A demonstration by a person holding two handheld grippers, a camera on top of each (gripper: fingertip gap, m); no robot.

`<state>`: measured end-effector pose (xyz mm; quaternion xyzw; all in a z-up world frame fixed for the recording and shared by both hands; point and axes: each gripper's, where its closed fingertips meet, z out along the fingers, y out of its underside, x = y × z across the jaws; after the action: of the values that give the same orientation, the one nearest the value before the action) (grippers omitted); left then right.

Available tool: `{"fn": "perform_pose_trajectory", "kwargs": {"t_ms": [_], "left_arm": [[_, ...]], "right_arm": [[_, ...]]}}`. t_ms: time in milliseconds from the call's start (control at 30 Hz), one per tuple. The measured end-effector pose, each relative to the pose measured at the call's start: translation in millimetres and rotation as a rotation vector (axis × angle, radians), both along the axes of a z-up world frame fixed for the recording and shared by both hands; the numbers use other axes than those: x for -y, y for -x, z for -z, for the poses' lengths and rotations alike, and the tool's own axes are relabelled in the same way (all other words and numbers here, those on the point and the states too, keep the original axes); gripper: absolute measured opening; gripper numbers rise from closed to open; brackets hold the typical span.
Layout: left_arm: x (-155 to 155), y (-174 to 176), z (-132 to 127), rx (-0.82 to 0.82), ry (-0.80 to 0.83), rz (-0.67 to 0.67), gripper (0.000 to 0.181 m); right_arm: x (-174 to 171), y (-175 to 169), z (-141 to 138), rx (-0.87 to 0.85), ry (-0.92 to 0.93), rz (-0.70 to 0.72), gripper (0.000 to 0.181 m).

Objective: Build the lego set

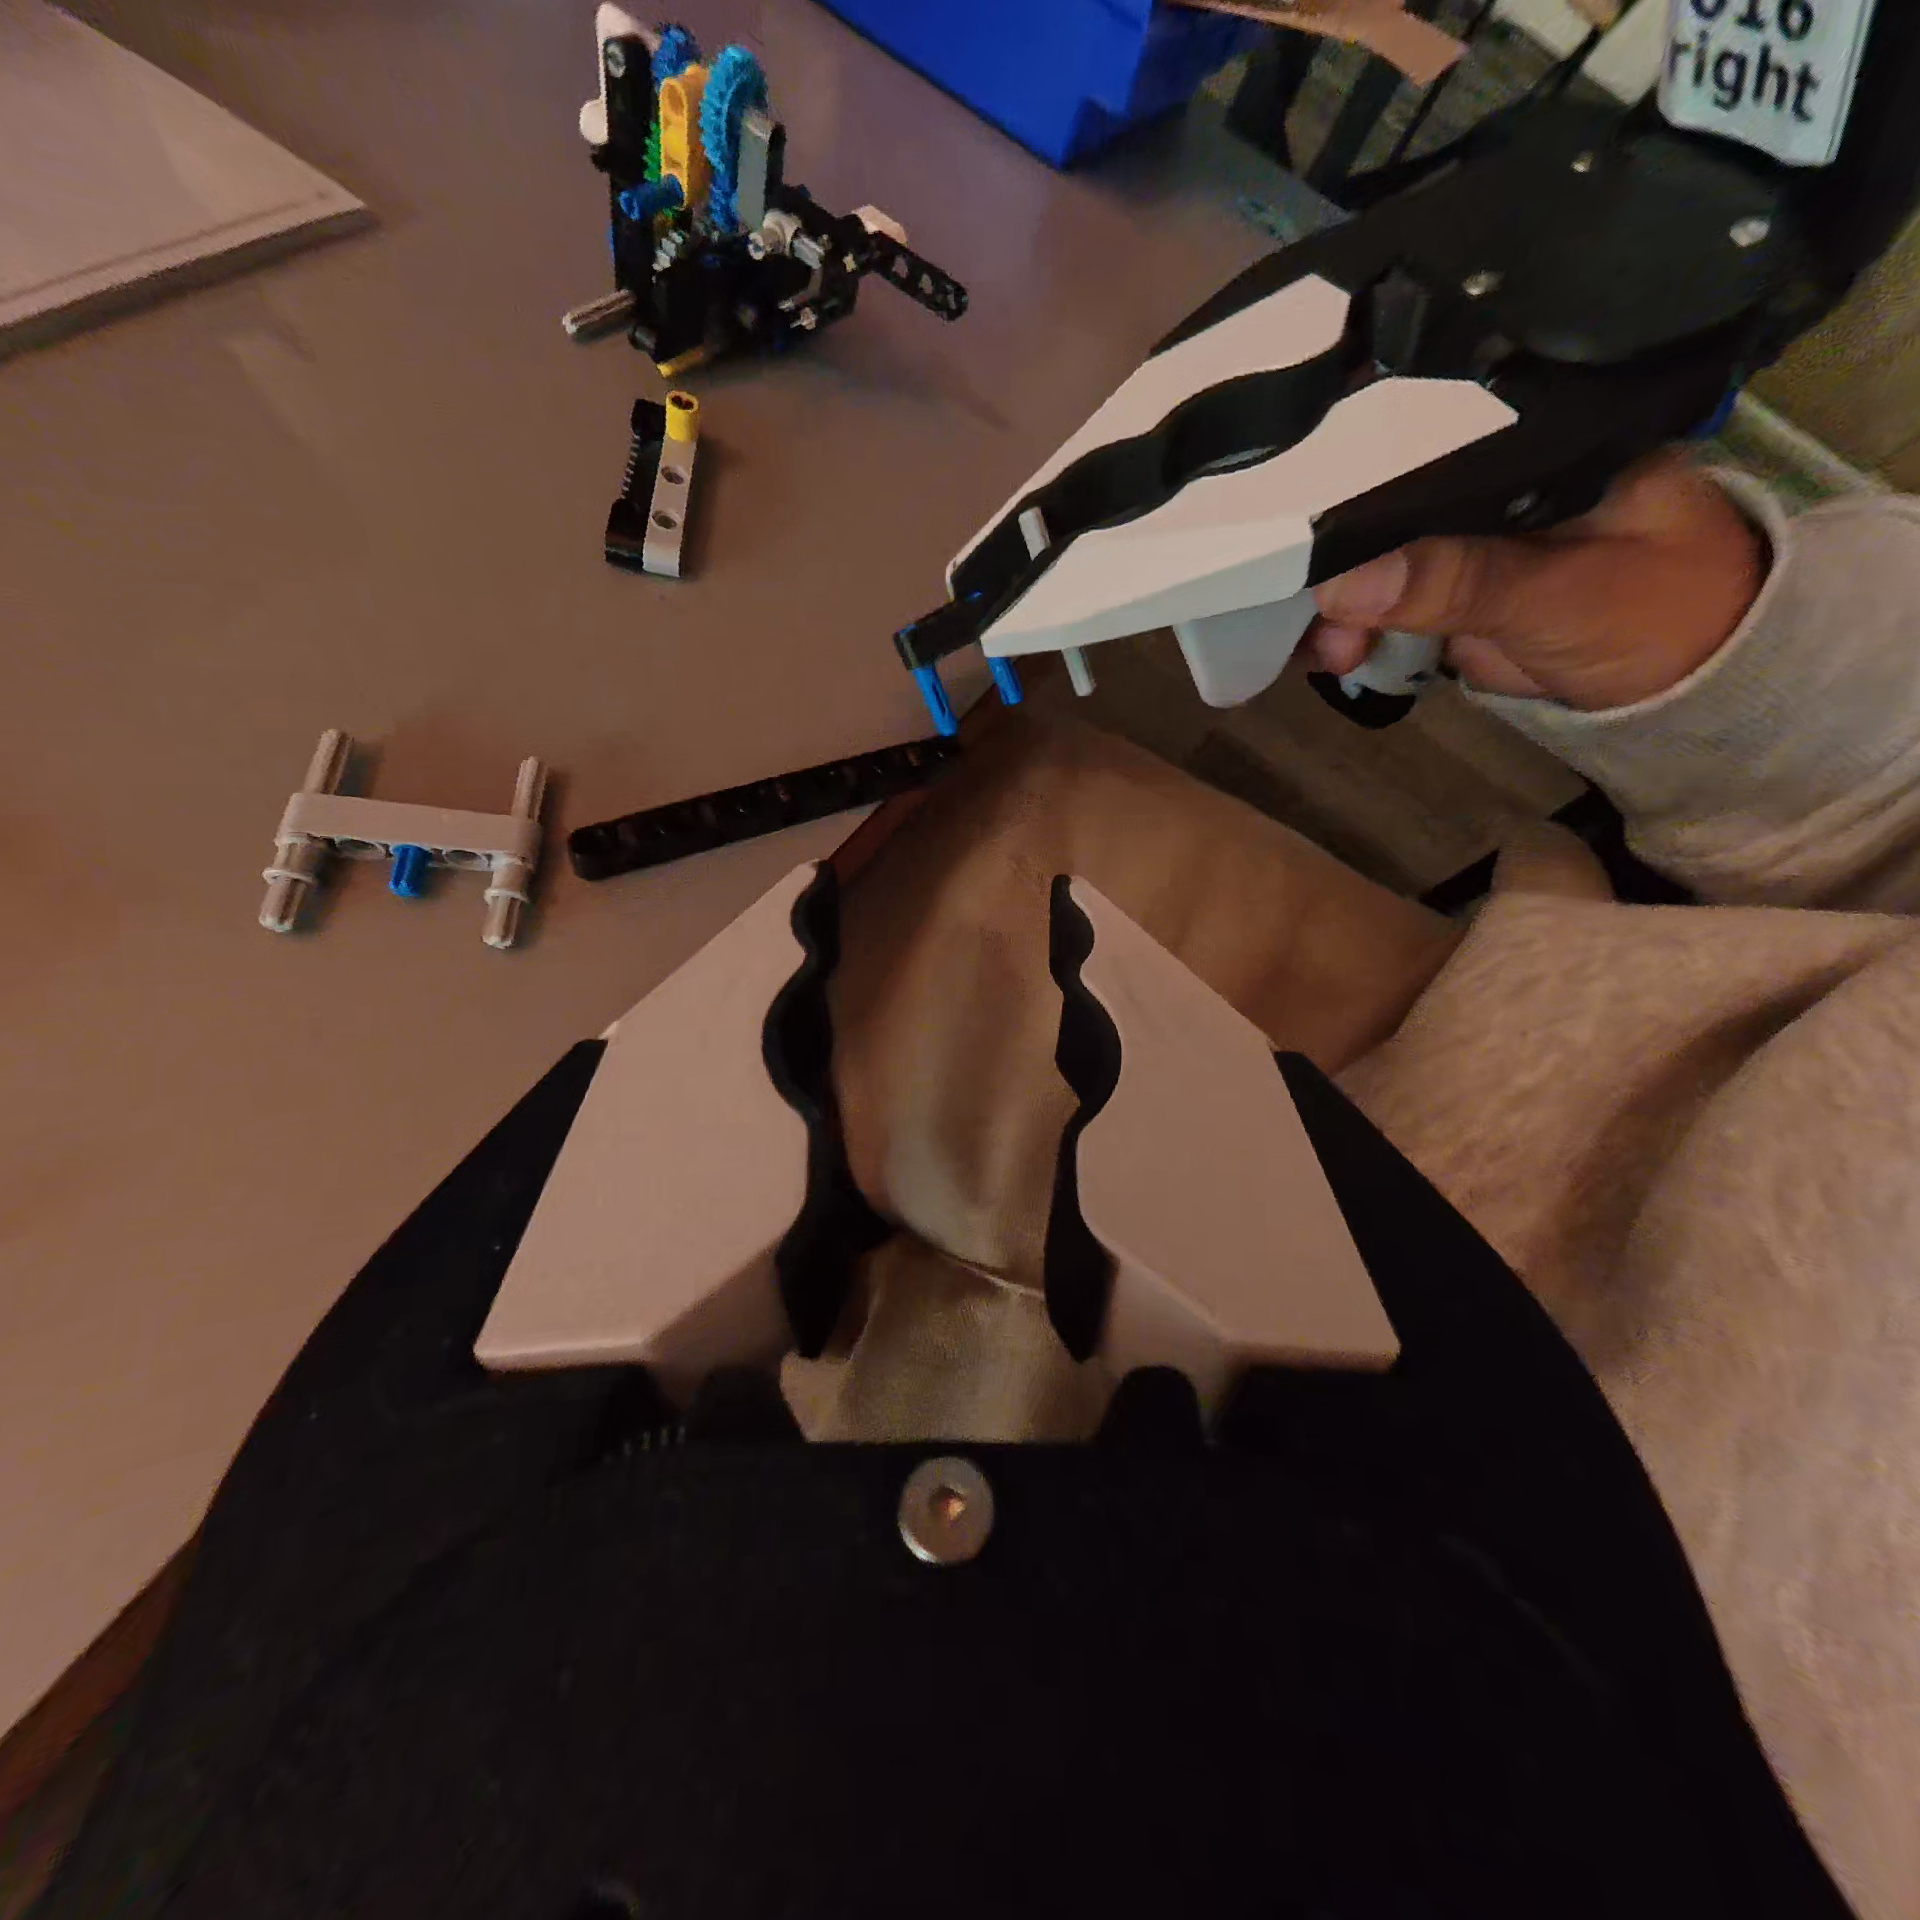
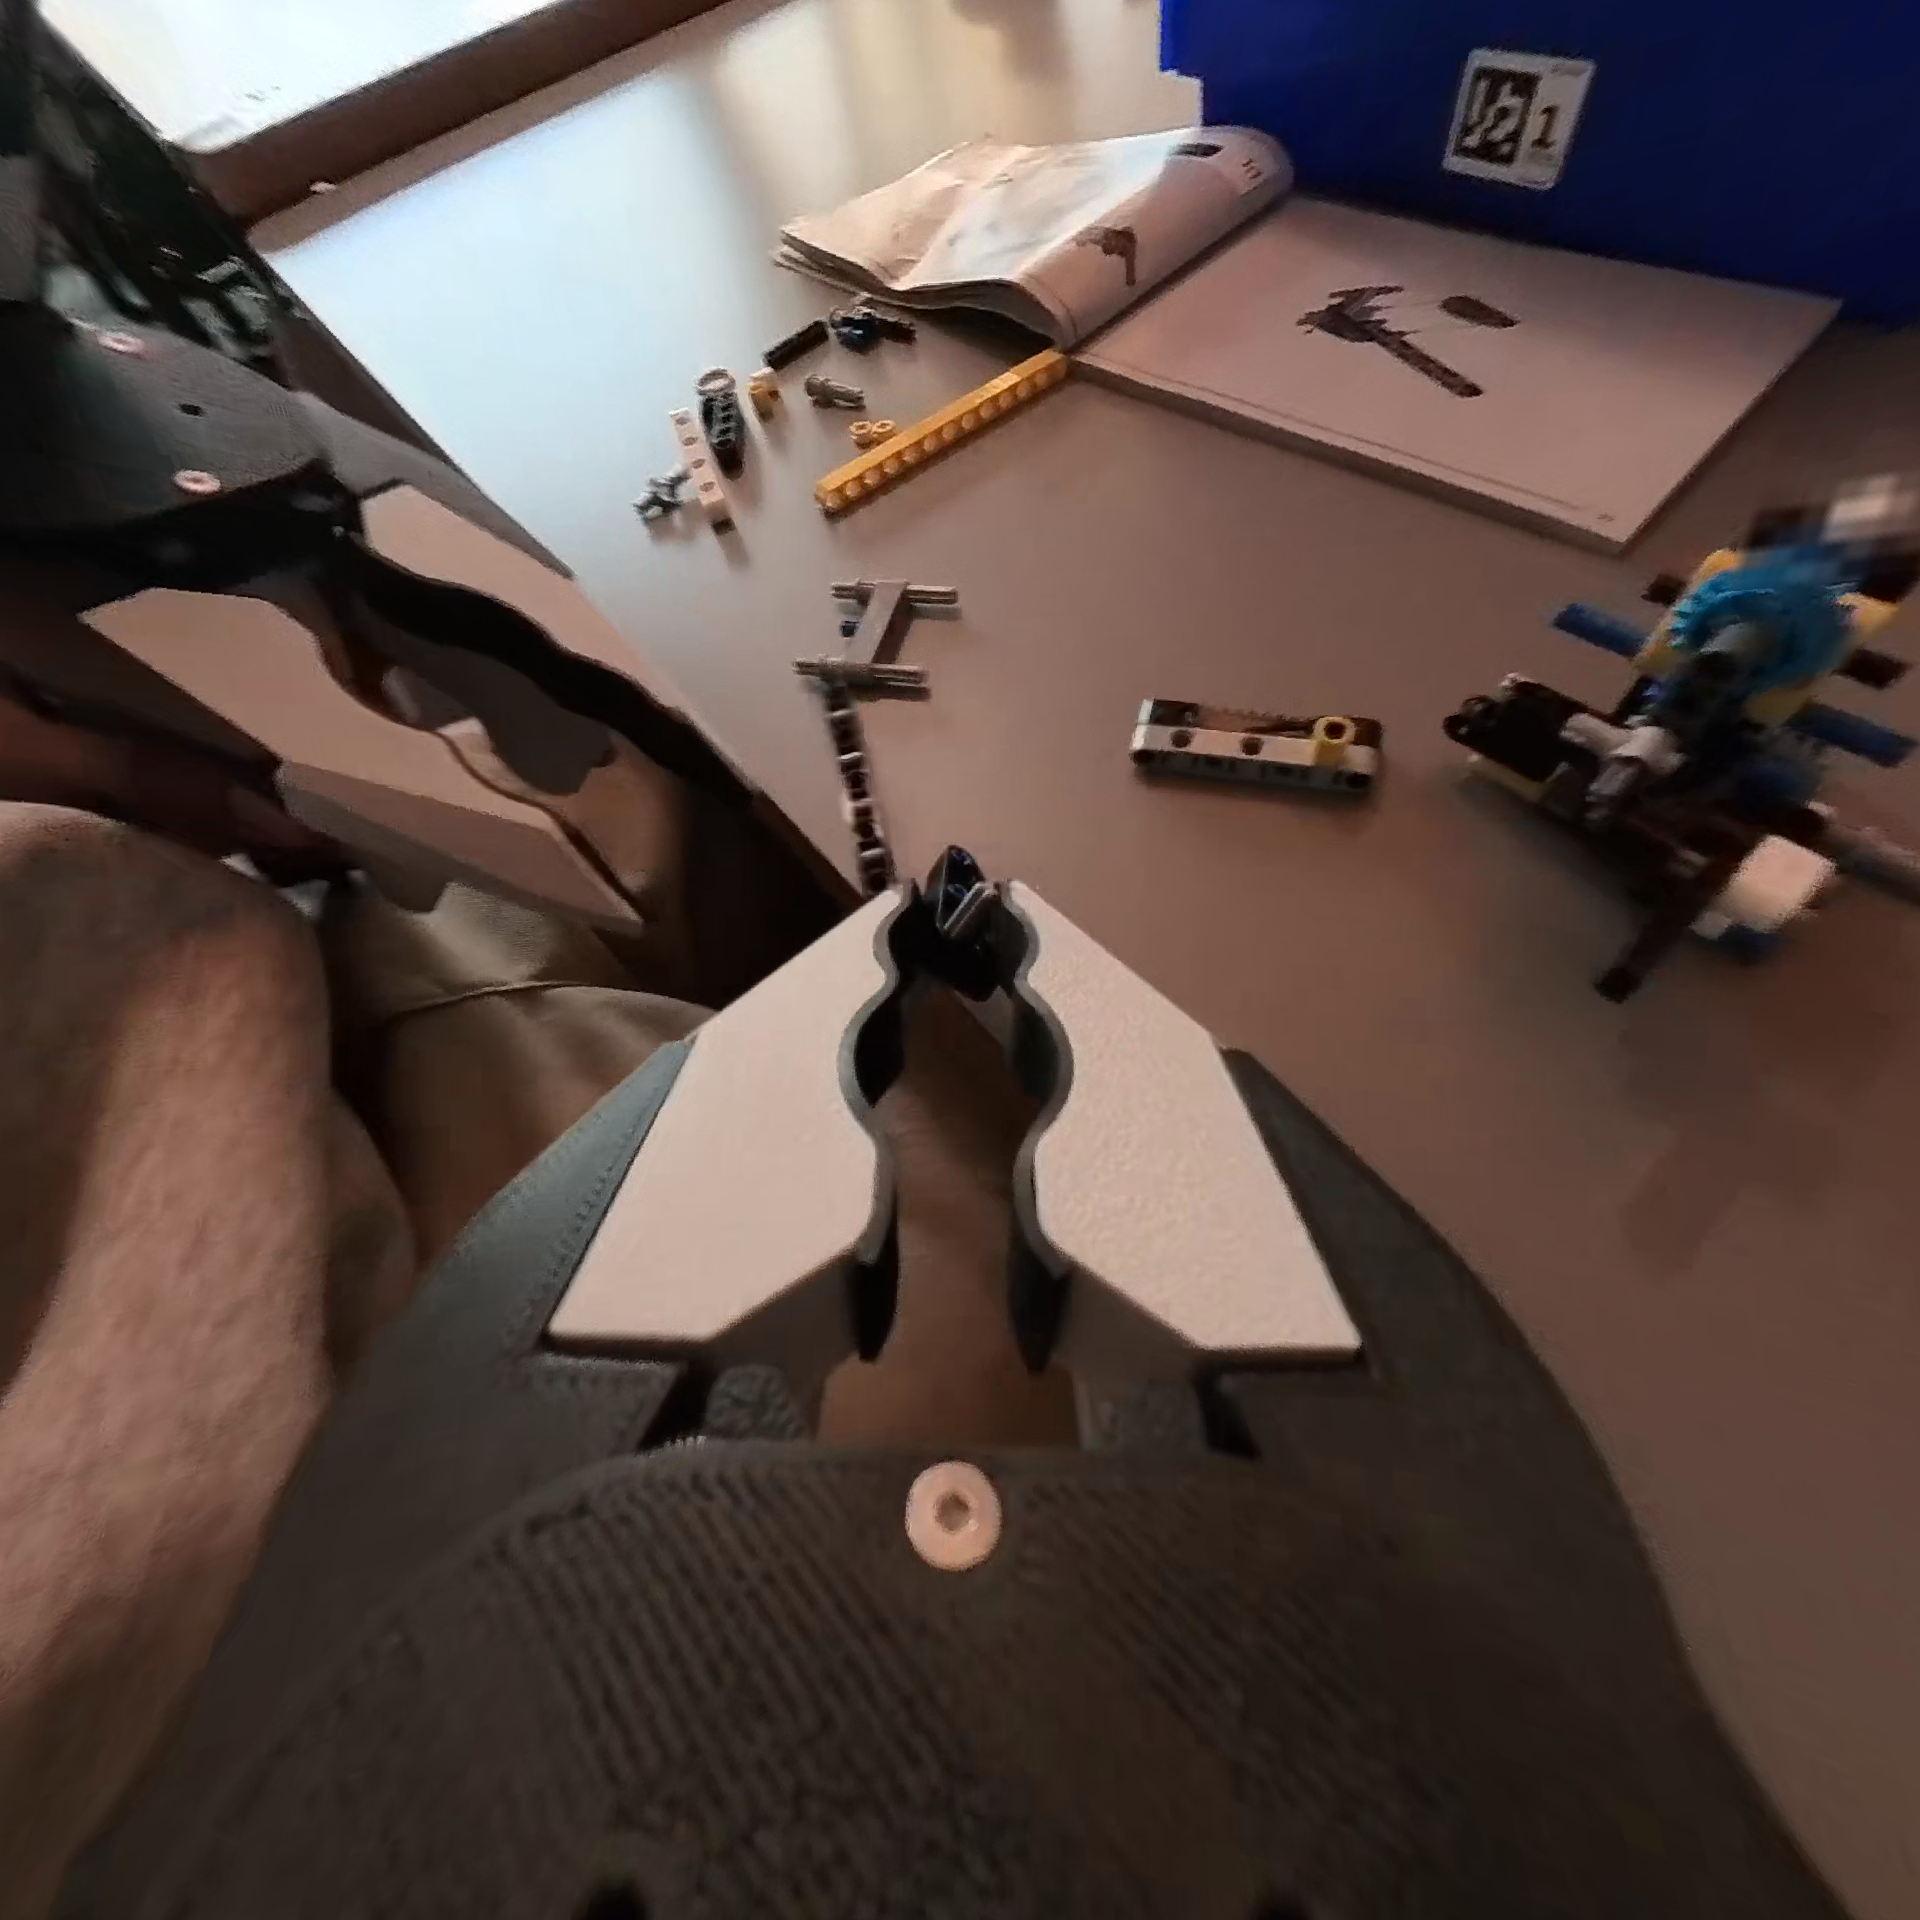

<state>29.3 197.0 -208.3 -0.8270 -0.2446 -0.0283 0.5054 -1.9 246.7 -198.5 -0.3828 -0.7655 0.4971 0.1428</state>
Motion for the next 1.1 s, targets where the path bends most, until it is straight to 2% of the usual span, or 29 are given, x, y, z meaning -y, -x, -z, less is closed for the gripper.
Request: {"fn": "perform_pose_trajectory", "kwargs": {"t_ms": [133,200,400,433,500,567,633,700,867,967,1100], "left_arm": [[7.4,5.8,-3.8,-0.048,0.057,0.066,0.043],[6.8,5.0,-11.3,0.0,0.009,0.104,0.042],[-18.4,-4.3,-53.3,0.382,-0.407,0.167,0.05],[-20.4,-5.1,-62.7,0.439,-0.488,0.183,0.046],[-20.0,-5.2,-81.1,0.538,-0.636,0.219,0.037],[-19.1,-8.1,-88.8,0.617,-0.695,0.273,0.035],[-20.2,-11.8,-86.2,0.639,-0.679,0.305,0.028],[-20.4,-15.1,-85.2,0.628,-0.672,0.329,0.003],[-19.2,-23.4,-83.2,0.603,-0.629,0.398,0.0],[-17.9,-31.2,-81.6,0.53,-0.573,0.452,0.0],[-15.5,-48.8,-69.5,0.394,-0.441,0.548,0.0]], "right_arm": [[8.3,-5.4,-8.0,0.051,0.124,-0.043,0.012],[6.3,-5.0,-18.8,0.029,0.185,-0.033,0.011],[21.4,-23.1,-76.0,-0.056,0.466,-0.107,0.012],[22.8,-25.6,-84.0,-0.073,0.499,-0.108,0.012],[24.7,-28.7,-90.1,-0.106,0.507,-0.096,0.012],[26.7,-31.3,-85.6,-0.116,0.477,-0.083,0.012],[28.3,-34.1,-80.0,-0.11,0.465,-0.067,0.012],[30.1,-37.4,-78.7,-0.113,0.478,-0.057,0.012],[30.8,-45.1,-76.1,-0.105,0.458,-0.066,0.013],[23.4,-49.2,-83.0,-0.062,0.442,-0.084,0.037],[18.5,-54.3,-93.7,0.067,0.364,-0.154,0.043]]}}
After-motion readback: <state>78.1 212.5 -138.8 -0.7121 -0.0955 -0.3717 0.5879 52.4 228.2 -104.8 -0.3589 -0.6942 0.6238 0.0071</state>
